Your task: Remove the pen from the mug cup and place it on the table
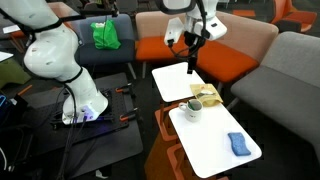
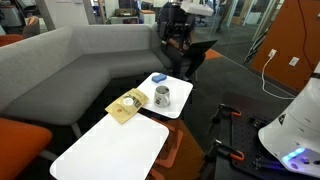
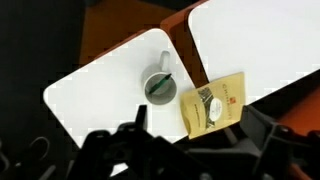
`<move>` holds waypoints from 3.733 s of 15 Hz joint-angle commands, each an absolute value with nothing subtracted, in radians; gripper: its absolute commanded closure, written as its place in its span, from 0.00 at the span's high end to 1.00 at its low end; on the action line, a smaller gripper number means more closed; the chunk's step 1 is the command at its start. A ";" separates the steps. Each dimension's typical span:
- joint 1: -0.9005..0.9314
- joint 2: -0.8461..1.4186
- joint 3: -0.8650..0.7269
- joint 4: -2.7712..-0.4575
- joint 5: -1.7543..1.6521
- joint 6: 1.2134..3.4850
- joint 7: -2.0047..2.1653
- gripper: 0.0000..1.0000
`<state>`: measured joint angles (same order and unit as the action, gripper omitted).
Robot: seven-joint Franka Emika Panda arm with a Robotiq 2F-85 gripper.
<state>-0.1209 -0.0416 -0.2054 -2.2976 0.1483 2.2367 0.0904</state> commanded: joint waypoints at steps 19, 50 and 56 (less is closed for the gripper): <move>-0.204 0.524 -0.149 -1.974 0.395 2.238 0.094 1.00; -0.302 0.860 -0.129 -1.672 0.476 2.027 0.266 0.47; -0.324 0.919 -0.127 -1.587 0.482 1.886 0.277 0.39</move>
<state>-0.3052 0.8789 -0.1355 -1.6592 0.4665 1.9810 0.2436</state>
